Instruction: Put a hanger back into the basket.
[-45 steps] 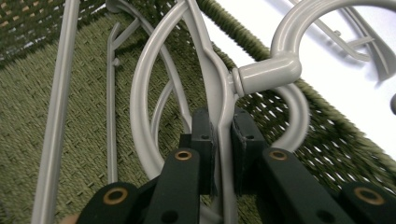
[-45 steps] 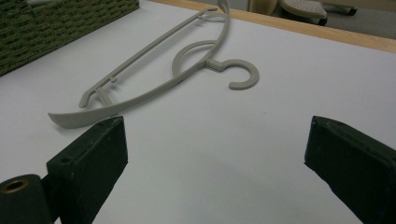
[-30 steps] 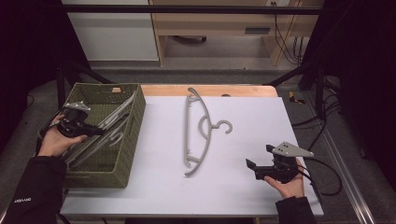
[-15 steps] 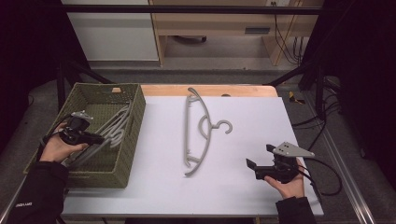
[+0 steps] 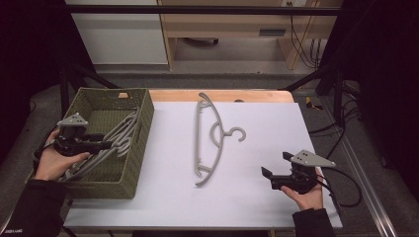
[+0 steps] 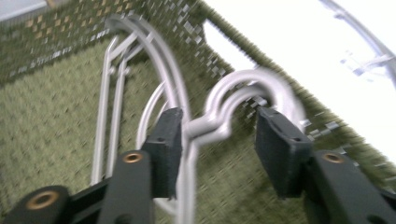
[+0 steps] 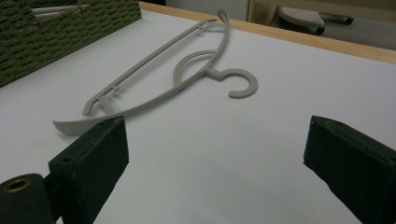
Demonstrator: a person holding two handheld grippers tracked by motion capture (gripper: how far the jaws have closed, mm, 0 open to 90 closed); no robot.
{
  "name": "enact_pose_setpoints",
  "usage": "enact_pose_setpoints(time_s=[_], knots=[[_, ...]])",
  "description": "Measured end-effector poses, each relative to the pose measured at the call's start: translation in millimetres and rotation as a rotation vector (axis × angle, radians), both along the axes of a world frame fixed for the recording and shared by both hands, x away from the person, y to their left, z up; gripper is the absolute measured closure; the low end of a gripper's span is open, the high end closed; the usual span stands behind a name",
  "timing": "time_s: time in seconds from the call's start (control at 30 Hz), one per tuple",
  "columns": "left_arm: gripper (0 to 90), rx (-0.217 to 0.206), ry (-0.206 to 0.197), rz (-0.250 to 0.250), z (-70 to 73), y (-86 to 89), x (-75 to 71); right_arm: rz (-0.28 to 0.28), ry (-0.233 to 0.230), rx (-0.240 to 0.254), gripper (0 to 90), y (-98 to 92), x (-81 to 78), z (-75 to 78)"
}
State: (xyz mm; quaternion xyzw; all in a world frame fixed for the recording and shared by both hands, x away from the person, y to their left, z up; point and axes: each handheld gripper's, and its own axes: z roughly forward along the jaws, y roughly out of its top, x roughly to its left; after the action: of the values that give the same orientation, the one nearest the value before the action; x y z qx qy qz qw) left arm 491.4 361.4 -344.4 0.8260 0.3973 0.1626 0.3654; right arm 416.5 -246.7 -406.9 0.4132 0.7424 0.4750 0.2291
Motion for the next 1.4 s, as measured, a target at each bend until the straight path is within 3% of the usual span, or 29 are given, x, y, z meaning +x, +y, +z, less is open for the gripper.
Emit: enact_pose_setpoints(time_s=[0.07, 0.13, 0.33, 0.63, 0.93, 1.17, 1.27, 1.3, 1.33, 1.37, 1.4], knots=[[44.8, -0.016, -0.04, -0.02, 5.5, -7.0, -6.7, -0.001, -0.004, 0.002, 6.9, 0.0, 0.2, 0.4], [40.9, -0.06, -0.081, -0.037, 10.4, -16.7, -15.0, -0.002, -0.007, 0.004, 6.8, -0.2, 0.1, 0.9], [33.5, -0.118, -0.14, -0.066, 12.8, -37.1, -30.4, -0.003, -0.011, 0.008, 6.7, -0.9, -0.6, 1.7], [23.2, -0.177, -0.175, -0.082, 7.7, -73.5, -48.0, -0.002, -0.015, 0.004, 6.9, -1.1, -1.0, 2.3], [21.0, -0.191, -0.184, -0.094, 2.1, -98.3, -51.4, -0.002, -0.015, 0.005, 7.0, -0.8, -0.7, 2.3], [21.5, -0.165, -0.184, -0.135, -2.3, -128.0, -51.3, 0.001, -0.016, 0.009, 7.2, -0.7, -1.0, 2.4], [21.5, -0.164, -0.179, -0.156, -2.9, -143.2, -50.2, 0.002, -0.015, 0.005, 7.2, -0.9, -1.3, 2.2], [20.9, -0.123, -0.188, -0.155, -2.5, -152.2, -49.7, 0.001, -0.017, 0.007, 7.3, -1.3, -1.2, 2.4], [21.7, -0.11, -0.197, -0.157, -2.4, -157.8, -49.7, 0.004, -0.016, 0.008, 7.3, -1.2, -1.3, 2.4], [22.7, -0.131, -0.205, -0.172, -2.2, -172.0, -48.7, 0.008, -0.017, 0.004, 7.3, -1.3, -1.3, 2.3], [23.2, -0.131, -0.205, -0.172, -2.2, -172.0, -48.7, 0.008, -0.017, 0.004, 7.3, -1.3, -1.3, 2.3]])
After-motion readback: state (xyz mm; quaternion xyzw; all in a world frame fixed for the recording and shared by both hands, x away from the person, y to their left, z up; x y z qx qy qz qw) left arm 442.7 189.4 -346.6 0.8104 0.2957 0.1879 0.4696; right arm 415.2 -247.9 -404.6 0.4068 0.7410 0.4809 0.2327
